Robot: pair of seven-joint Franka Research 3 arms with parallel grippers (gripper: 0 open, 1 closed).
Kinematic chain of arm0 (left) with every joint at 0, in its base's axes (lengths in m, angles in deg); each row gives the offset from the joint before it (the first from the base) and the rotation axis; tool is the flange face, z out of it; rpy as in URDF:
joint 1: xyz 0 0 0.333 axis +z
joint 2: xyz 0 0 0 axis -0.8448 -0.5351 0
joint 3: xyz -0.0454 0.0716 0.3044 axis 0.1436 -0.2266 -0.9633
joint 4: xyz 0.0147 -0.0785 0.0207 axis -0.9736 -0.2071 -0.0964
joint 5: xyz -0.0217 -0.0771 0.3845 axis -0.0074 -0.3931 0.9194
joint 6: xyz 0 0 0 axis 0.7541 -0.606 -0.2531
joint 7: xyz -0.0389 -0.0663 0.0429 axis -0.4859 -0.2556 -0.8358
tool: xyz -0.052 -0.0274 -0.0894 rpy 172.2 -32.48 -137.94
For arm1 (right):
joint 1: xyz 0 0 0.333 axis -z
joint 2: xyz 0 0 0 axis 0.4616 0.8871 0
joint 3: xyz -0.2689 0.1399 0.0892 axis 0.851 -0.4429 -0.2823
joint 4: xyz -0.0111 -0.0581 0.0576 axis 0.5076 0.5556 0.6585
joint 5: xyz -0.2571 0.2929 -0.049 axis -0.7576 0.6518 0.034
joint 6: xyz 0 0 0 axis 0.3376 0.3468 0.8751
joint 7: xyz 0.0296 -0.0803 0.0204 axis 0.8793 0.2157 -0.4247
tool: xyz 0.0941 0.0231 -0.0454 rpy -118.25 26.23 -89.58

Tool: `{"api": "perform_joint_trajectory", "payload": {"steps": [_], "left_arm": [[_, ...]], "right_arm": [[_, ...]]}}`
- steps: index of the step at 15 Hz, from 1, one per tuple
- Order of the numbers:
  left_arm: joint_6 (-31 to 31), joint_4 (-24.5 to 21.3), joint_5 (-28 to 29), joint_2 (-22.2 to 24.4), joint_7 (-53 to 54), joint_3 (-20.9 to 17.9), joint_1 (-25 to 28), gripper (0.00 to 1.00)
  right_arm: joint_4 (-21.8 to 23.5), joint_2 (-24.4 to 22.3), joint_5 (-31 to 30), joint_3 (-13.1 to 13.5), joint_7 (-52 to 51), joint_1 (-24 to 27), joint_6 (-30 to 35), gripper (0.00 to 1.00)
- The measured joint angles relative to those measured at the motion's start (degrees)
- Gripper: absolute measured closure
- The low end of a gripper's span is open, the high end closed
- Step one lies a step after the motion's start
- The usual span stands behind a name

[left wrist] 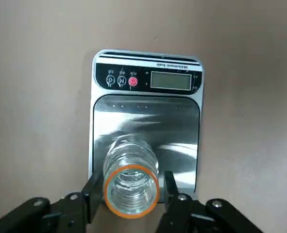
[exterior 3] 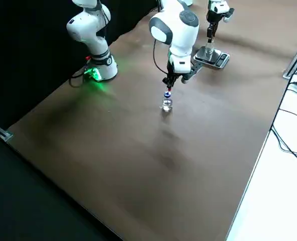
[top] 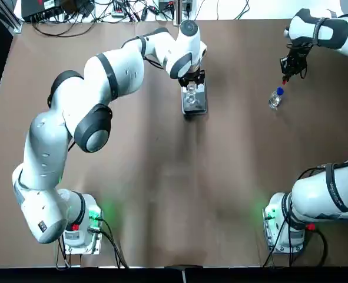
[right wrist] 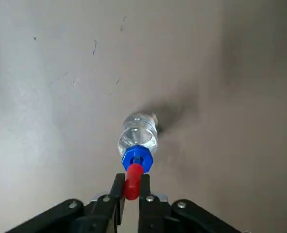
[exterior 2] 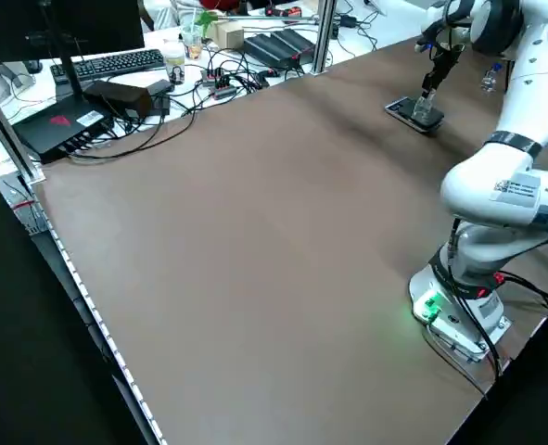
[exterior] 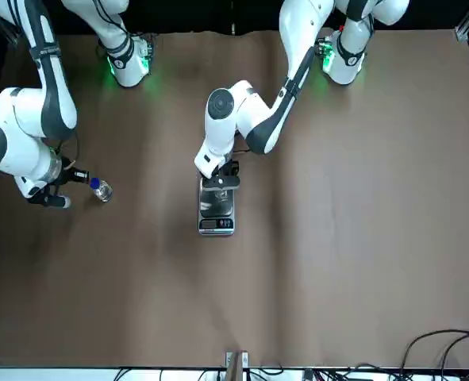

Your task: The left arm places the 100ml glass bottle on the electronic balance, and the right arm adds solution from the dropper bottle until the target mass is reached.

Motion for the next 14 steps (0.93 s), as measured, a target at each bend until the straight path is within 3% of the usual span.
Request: {"api": "perform_joint_trajectory", "payload": {"steps": [2, 6, 7, 10, 14], "left_arm": [[-0.01, 0.20, 0.00, 0.00, 0.00, -0.05, 0.00, 0.38], [0.15, 0.86, 0.00, 0.13, -0.08, -0.23, 0.06, 0.04], [0.70, 1.09, 0.00, 0.39, -0.10, -0.33, 0.12, 0.00], [4.92, 1.72, 0.00, 2.91, 0.05, -0.96, 1.26, 0.00], [12.89, 1.80, 0.01, 8.62, 6.32, -1.10, 6.79, 0.00]], "right_arm": [[-0.30, 0.00, 0.00, 0.00, 0.00, 0.00, 0.01, 0.84], [-0.79, -0.01, 0.00, 0.00, 0.00, 0.00, 0.12, 0.84], [-0.89, -0.02, 0.00, 0.00, 0.00, 0.00, 0.28, 0.84], [-1.85, -0.03, 0.00, 0.00, 0.00, 0.00, 2.00, 0.84], [-2.64, -0.06, 0.00, -0.02, 0.00, 0.00, 2.56, 0.84]]}}
